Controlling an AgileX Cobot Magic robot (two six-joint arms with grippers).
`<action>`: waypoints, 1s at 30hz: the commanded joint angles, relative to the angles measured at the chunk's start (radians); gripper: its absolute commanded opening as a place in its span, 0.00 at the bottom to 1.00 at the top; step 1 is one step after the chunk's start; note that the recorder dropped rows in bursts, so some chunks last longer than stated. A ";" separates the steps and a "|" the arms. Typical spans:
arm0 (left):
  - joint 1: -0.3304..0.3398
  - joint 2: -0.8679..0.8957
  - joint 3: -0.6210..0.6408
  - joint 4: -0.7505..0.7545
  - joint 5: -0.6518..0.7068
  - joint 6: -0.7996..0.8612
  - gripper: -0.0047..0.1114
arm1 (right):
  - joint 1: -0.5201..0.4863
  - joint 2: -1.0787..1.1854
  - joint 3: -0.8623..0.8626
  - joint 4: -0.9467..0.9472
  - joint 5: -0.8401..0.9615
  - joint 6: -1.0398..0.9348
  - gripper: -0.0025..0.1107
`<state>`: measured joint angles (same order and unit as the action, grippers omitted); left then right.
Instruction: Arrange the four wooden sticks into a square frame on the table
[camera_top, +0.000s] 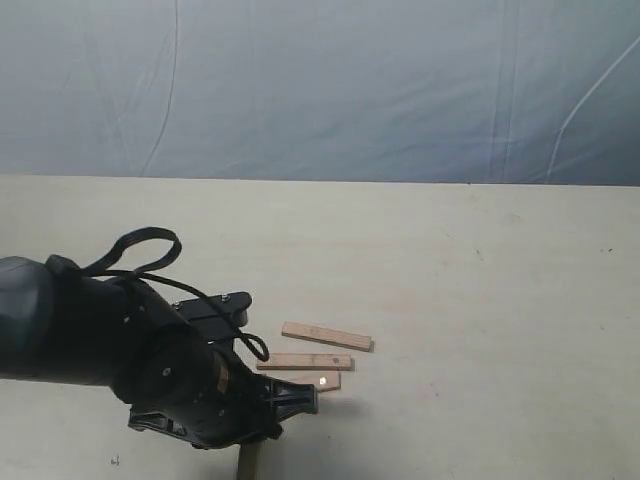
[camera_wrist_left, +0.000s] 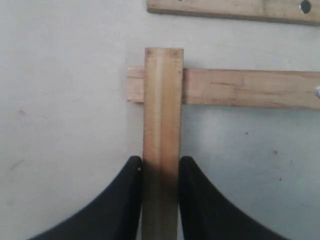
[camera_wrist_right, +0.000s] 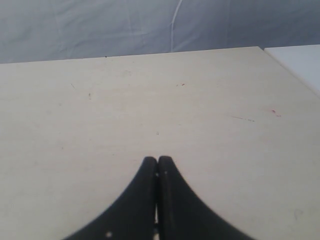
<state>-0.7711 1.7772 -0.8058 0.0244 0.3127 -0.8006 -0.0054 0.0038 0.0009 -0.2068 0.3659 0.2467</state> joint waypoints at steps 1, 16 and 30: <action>-0.009 0.027 -0.004 -0.001 -0.049 -0.011 0.04 | -0.004 -0.004 -0.001 -0.001 -0.009 0.000 0.01; 0.065 -0.160 -0.120 0.201 0.287 0.000 0.04 | -0.004 -0.004 -0.001 -0.001 -0.009 0.000 0.01; 0.303 0.083 -0.354 0.228 0.246 0.234 0.04 | -0.004 -0.004 -0.001 -0.001 -0.009 0.000 0.01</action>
<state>-0.4731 1.7974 -1.1137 0.2445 0.5854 -0.5984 -0.0054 0.0038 0.0009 -0.2068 0.3659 0.2467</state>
